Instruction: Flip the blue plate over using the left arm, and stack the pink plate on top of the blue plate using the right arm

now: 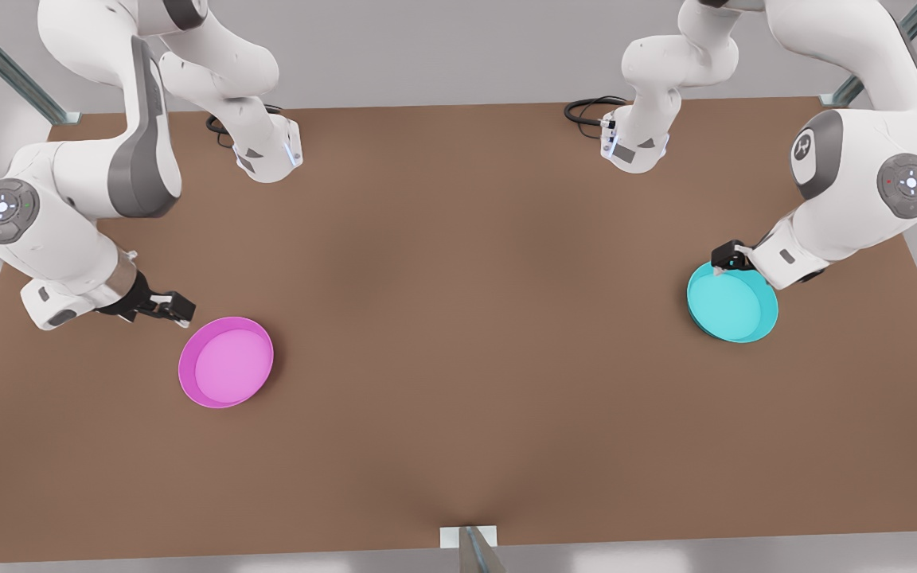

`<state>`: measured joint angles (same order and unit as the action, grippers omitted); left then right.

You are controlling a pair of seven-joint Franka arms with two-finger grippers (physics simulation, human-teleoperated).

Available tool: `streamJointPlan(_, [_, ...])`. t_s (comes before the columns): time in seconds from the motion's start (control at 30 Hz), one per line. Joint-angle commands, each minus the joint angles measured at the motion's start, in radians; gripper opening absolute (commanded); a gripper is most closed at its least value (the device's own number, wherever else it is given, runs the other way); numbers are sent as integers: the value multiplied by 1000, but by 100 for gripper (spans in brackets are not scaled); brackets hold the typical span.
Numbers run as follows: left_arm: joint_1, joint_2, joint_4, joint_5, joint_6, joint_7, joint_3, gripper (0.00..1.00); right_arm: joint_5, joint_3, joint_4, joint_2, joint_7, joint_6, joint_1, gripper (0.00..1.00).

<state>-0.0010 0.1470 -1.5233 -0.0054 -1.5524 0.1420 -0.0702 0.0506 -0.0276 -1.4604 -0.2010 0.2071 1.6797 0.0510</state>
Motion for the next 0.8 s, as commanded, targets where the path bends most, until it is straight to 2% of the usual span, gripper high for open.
streamJointPlan(0.0, [-1,0,8,-1,0,1,0,100,0,0,0,0,0,0,0,100])
streamJointPlan(0.13, [-1,16,14,-1,0,-2,0,100,0,2,0,-6,-2,0,0,100])
streamJointPlan(0.27, [7,101,-2,-73,3,-4,24,100,0,0,0,-8,0,0,0,100])
streamJointPlan(0.47, [13,106,-281,-157,-236,42,190,97,23,-2,0,-29,0,-9,0,100])
streamJointPlan(0.6, [18,138,-336,-192,-275,160,302,97,25,0,21,-34,-3,-18,7,100])
streamJointPlan(0.63, [19,151,-337,-218,-273,205,339,97,15,-2,41,-28,-3,-93,7,100])
streamJointPlan(0.67, [21,166,-339,-238,-272,255,372,97,-11,-5,86,-34,5,-251,10,100])
streamJointPlan(0.77, [90,210,-337,-277,-275,379,405,97,-9,9,126,-32,6,-411,3,100])
